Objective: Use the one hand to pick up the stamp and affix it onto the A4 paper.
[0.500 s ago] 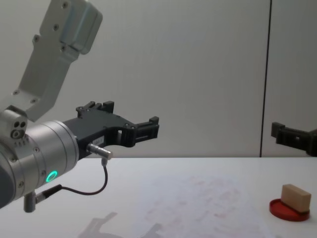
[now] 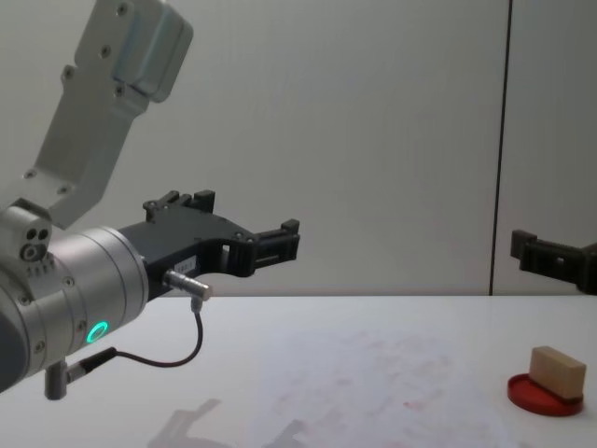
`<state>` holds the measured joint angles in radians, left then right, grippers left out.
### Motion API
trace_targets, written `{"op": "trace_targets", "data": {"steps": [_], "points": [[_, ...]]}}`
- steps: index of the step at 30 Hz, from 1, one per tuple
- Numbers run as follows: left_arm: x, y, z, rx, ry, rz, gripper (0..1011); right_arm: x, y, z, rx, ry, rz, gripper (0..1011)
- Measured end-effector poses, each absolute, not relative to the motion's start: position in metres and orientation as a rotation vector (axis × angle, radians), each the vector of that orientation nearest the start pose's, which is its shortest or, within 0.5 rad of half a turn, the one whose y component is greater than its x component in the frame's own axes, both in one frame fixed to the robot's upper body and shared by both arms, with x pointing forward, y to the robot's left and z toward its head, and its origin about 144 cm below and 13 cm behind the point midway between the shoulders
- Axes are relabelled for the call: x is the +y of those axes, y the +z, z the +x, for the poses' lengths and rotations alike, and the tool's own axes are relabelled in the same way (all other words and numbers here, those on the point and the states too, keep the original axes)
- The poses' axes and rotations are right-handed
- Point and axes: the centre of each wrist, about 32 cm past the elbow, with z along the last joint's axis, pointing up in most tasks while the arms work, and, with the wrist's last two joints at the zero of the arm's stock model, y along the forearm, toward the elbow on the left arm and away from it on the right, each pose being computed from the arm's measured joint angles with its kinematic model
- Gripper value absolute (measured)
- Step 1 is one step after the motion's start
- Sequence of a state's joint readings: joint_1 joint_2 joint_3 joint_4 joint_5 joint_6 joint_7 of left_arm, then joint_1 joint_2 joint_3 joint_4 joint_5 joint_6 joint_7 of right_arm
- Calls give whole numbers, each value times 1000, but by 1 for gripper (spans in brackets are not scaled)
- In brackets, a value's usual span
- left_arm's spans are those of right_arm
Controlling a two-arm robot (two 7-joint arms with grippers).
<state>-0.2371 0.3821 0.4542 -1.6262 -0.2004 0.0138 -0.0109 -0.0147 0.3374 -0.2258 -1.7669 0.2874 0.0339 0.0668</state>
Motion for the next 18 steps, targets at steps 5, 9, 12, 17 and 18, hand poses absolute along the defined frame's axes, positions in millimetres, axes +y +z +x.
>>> {"op": "trace_targets", "data": {"steps": [5,9,12,17,18], "points": [[198,1204,492,-268,1124,61,993,-237,1189,443,-75,-1229,26,1001],[198,1204,492,-268,1124,61,993,-237,1189,443,-75,-1230,26,1001],[198,1204,492,-268,1124,61,993,-238,1188,445,-75,-1231,23,1001],[198,1204,492,-268,1124,61,993,-242,1188,448,-72,-1231,13,1001],[198,1204,492,-268,1124,61,993,-243,1188,449,-71,-1232,10,1001]]}}
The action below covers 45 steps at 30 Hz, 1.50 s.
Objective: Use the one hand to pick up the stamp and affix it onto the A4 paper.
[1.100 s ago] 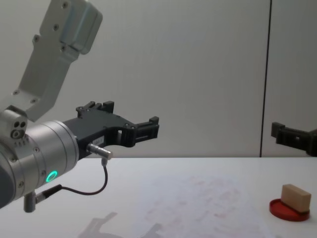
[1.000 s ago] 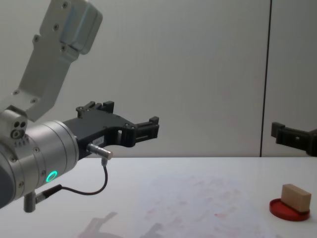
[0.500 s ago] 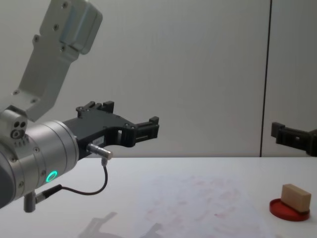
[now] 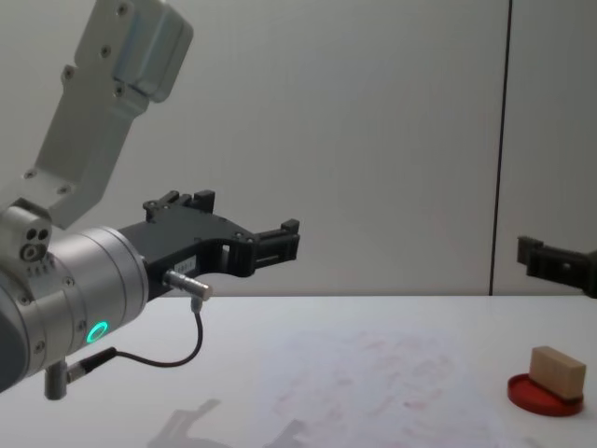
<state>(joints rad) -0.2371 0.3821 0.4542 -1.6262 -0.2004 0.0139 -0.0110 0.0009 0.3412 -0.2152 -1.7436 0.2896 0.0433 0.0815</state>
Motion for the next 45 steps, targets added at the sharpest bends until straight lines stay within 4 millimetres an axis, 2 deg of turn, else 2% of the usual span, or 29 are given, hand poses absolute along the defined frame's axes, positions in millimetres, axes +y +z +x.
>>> {"op": "trace_targets", "data": {"steps": [23,45], "points": [[198,1204,492,-268,1124,61,993,-274,1171,471,86,-1238,-109,1001],[198,1204,492,-268,1124,61,993,-276,1159,490,181,-1221,-159,1001]]}}
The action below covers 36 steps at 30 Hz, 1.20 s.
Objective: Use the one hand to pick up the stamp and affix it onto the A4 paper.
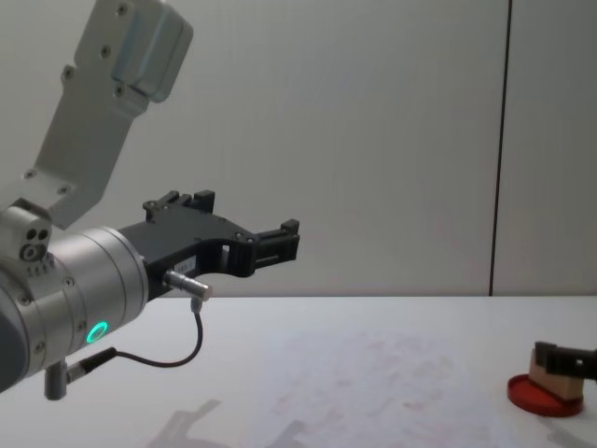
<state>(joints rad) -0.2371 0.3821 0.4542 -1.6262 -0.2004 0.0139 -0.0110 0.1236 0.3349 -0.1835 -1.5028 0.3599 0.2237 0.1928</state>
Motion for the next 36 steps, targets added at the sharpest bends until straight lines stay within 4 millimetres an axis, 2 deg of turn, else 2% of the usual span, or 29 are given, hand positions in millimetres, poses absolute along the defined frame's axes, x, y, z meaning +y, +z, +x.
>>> {"op": "trace_targets", "data": {"steps": [13,16,23,24,32,33,36], "points": [[198,1204,492,-268,1124,61,993,-274,1152,495,214,-1213,-186,1001],[198,1204,492,-268,1124,61,993,-274,1151,496,219,-1212,-191,967],[198,1204,492,-268,1124,61,993,-273,1150,498,226,-1210,-199,806],[198,1204,492,-268,1124,61,993,-273,1150,499,227,-1210,-200,746],[198,1204,492,-268,1124,61,993,-272,1148,501,231,-1211,-207,534],[198,1204,492,-268,1124,61,993,-272,1148,501,231,-1211,-207,475],[198,1204,492,-268,1124,61,993,-271,1147,502,232,-1213,-210,387]]}}
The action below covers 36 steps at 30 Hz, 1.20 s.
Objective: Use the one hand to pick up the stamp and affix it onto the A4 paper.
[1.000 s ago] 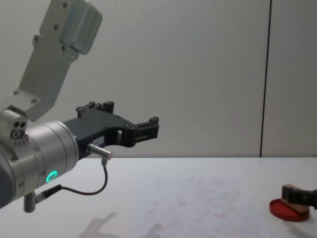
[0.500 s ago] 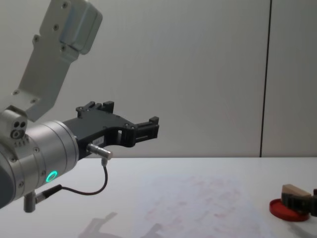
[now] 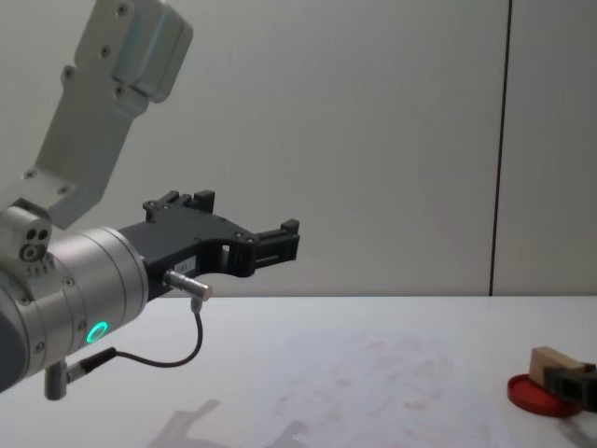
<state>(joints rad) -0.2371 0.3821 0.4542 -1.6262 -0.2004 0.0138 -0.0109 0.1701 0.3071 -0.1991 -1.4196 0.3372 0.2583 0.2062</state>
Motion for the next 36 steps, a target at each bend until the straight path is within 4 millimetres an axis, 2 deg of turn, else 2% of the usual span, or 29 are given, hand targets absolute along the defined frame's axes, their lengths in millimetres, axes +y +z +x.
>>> {"op": "trace_targets", "data": {"steps": [3,7,22,36], "points": [[198,1204,492,-268,1124,61,993,-271,1147,503,232,-1215,-211,274],[198,1204,492,-268,1124,61,993,-271,1147,503,229,-1216,-211,214],[198,1204,492,-268,1124,61,993,-267,1158,503,168,-1185,-155,214],[198,1204,492,-268,1124,61,993,-246,1174,503,127,-1037,-134,216]]}}
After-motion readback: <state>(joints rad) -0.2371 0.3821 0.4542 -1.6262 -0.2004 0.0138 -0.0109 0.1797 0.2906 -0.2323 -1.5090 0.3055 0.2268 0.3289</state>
